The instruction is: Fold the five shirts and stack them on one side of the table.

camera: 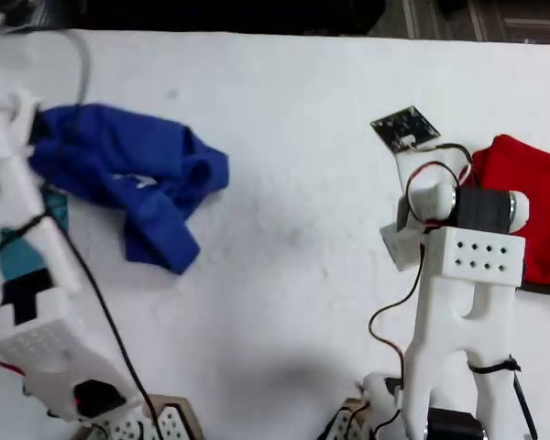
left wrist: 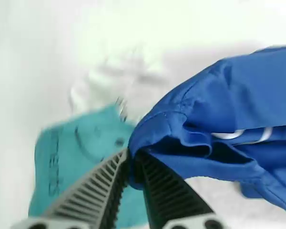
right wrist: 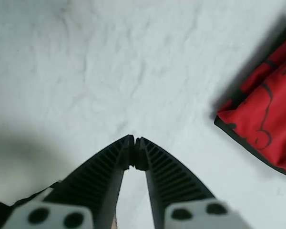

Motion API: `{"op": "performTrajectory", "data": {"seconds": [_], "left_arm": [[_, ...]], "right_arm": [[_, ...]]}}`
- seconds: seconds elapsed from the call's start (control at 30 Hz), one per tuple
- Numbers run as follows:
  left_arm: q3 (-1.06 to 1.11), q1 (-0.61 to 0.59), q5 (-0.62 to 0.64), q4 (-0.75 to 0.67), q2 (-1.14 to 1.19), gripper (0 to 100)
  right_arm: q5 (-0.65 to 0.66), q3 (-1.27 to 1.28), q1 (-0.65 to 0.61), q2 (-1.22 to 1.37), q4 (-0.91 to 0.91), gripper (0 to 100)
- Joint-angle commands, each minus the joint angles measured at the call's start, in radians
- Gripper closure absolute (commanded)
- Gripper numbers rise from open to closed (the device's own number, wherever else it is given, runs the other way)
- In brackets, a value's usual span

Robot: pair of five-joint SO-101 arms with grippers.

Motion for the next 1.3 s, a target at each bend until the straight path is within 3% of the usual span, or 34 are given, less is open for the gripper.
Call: {"op": "performTrajectory", "data": {"seconds": [0.0, 0.13, 0.4, 0.53, 0.77, 1.0, 1.27], "left_arm": [[0.068, -0.085, -0.077, -0.015, 0.001, 94], [0.064, -0.136, -0.094, 0.035, -0.002, 80], [-0.132, -0.147, -0.175, 0.049, -0.024, 79], [-0.083, -0.07, -0.252, 0.051, -0.085, 79], [0.338, 0.134, -0.381, 0.049, -0.211, 79], [0.585, 0.303, -0.373, -0.002, -0.214, 79], [0.549, 0.389, -0.253, -0.213, -0.213, 79]], "right_arm": [[-0.008, -0.031, -0.041, -0.018, 0.002, 98.1], [-0.008, -0.031, -0.091, -0.018, 0.002, 98.1], [-0.008, -0.031, -0.108, -0.025, 0.002, 98.1], [-0.008, -0.031, -0.107, -0.025, 0.004, 98.1], [-0.008, -0.029, -0.104, -0.025, 0.004, 98.1], [-0.008, -0.003, -0.047, -0.025, 0.004, 98.1], [-0.008, 0.077, -0.007, -0.027, 0.004, 98.1]]}}
